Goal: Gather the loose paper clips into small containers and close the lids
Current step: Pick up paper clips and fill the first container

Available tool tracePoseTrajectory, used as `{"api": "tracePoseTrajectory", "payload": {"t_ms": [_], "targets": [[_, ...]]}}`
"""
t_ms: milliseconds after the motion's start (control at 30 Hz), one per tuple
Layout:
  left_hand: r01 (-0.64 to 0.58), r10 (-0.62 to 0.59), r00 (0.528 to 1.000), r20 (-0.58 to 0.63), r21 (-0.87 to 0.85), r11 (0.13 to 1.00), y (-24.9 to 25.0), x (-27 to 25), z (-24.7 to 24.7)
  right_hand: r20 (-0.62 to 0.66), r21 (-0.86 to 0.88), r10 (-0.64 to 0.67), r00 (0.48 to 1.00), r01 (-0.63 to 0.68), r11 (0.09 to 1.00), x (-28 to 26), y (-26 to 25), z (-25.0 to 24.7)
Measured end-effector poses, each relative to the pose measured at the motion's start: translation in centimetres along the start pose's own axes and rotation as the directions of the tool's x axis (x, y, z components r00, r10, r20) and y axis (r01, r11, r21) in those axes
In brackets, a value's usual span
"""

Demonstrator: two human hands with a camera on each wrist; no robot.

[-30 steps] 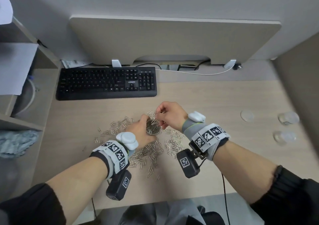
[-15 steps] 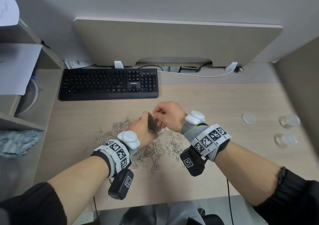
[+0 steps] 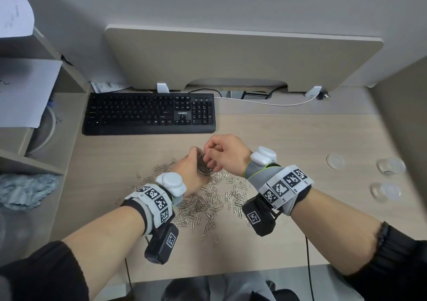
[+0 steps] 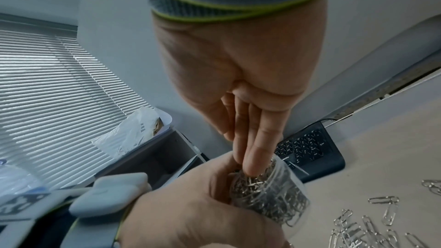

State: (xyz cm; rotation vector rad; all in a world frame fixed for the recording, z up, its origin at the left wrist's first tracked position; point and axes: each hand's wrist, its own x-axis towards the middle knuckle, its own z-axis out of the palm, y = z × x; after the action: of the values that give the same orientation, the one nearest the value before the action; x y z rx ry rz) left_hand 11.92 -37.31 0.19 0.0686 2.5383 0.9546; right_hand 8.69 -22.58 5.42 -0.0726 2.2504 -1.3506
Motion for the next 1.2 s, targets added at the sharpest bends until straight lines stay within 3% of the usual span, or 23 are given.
{"api": "tracePoseTrajectory", "payload": {"t_ms": [167, 267, 400, 467, 700, 933, 1200], "targets": [[-0.005, 0.005, 1.0, -0.004, -0.002, 1.0, -0.1, -0.1, -0.3, -0.033, 0.024, -0.057, 0.998, 0.058, 0.998, 0.4, -0.1, -0.4], [-0.005, 0.005, 1.0, -0.002, -0.017, 1.0, -0.3, 0.0, -0.4, -0.125, -0.014, -0.076, 0.989, 0.075, 0.997, 1.1, 0.4, -1.1], [-0.01, 0.01, 1.0, 0.003, -0.037, 0.999, -0.6, 0.1, -0.4, -0.104, -0.377, -0.067, 0.992, 0.023, 0.926, 1.5, 1.9, -1.3], [-0.016, 0.016, 1.0, 0.004, -0.038, 0.999, -0.6, 0.2, -0.4, -0.076, -0.434, -0.083, 0.994, 0.042, 0.9, 1.4, 2.6, -0.7], [-0.017, 0.016, 1.0, 0.021, 0.051, 0.999, -0.8, 0.3, -0.4, 0.028, -0.482, 0.018, 0.999, -0.002, 0.876, 1.7, 3.5, 0.6], [0.062, -0.061, 0.998, -0.006, 0.066, 0.996, -3.4, 0.7, -1.4, -0.025, -0.359, 0.104, 0.994, -0.106, 0.927, 4.6, 4.7, -0.1], [0.168, -0.167, 0.984, -0.063, 0.011, 0.986, -6.1, 1.5, -2.7, 0.12, -0.683, 0.149, 0.982, -0.027, 0.73, 9.2, 6.0, 1.4]]}}
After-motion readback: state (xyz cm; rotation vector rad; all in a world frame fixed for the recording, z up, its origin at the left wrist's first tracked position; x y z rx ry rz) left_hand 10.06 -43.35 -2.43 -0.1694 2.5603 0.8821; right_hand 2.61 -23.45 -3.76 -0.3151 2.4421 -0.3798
